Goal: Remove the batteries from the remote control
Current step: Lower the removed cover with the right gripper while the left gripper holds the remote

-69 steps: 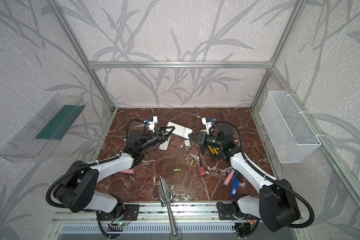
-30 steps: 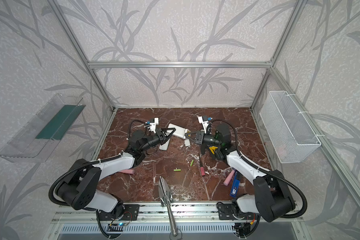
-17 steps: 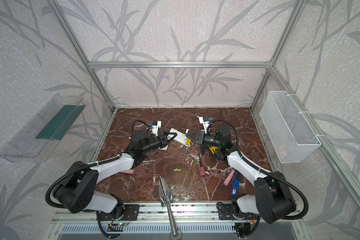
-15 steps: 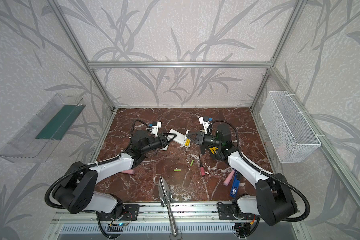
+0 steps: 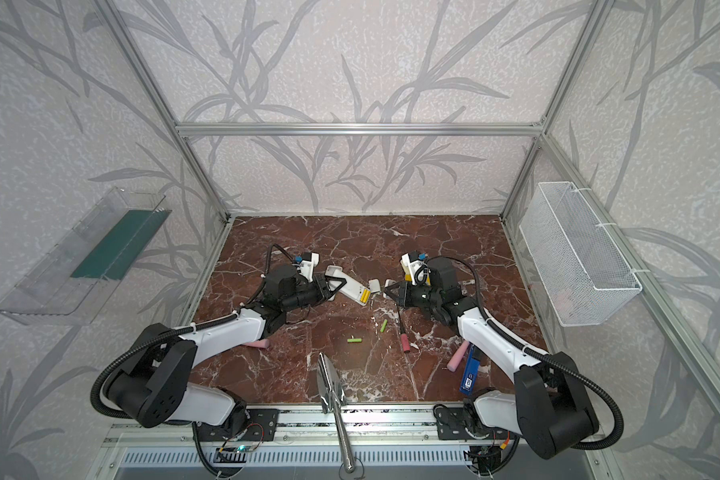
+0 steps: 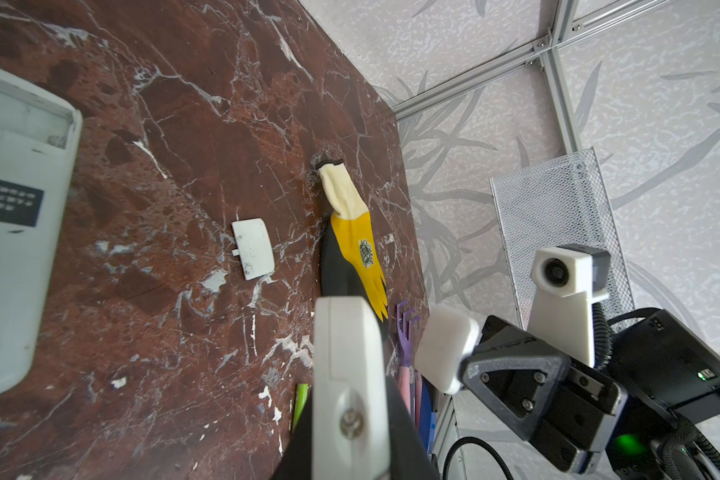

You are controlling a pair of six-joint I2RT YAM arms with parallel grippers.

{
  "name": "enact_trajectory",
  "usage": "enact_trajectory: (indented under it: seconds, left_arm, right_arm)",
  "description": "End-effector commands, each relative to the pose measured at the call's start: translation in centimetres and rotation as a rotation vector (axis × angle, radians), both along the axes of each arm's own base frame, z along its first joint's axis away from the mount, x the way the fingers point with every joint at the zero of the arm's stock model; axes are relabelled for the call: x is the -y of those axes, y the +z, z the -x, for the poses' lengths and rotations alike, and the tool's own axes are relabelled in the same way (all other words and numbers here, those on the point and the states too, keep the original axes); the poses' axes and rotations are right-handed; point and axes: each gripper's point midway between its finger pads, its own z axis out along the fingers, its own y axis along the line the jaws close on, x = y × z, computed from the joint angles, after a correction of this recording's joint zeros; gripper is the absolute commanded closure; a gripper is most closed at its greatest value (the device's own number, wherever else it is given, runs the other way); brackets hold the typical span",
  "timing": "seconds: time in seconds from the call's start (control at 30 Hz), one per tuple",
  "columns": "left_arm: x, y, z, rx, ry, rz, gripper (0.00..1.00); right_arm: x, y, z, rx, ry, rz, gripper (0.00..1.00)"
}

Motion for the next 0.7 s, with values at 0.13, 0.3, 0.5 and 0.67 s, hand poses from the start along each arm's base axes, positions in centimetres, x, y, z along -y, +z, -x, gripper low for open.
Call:
enact_trajectory:
  seconds: [0.13, 0.3, 0.5, 0.67]
  left_arm:
    - [-1.2, -0.7, 0.6, 0.008, 0.029, -0.043, 1.0]
    - [-1.6, -1.9, 1.1, -0.016, 0.031, -0.059, 1.0]
    - [-1.6, -2.9, 1.4, -0.027, 0.027, -0.058, 1.0]
    - [-1.5, -3.6, 1.4, -0.037, 0.018, -0.066, 1.0]
  right_arm:
    - [0.6, -5.6, -1.3, -0.062, -0.038, 0.147, 1.0]
    - [0.2, -7.8, -2.5, -0.103, -0.048, 0.2, 1.0]
    - [-0.7, -9.6, -3.5, -0.114, -0.033, 0.233, 1.0]
    - [-1.0, -11.2, -4.1, -0.139, -0.028, 0.256, 1.0]
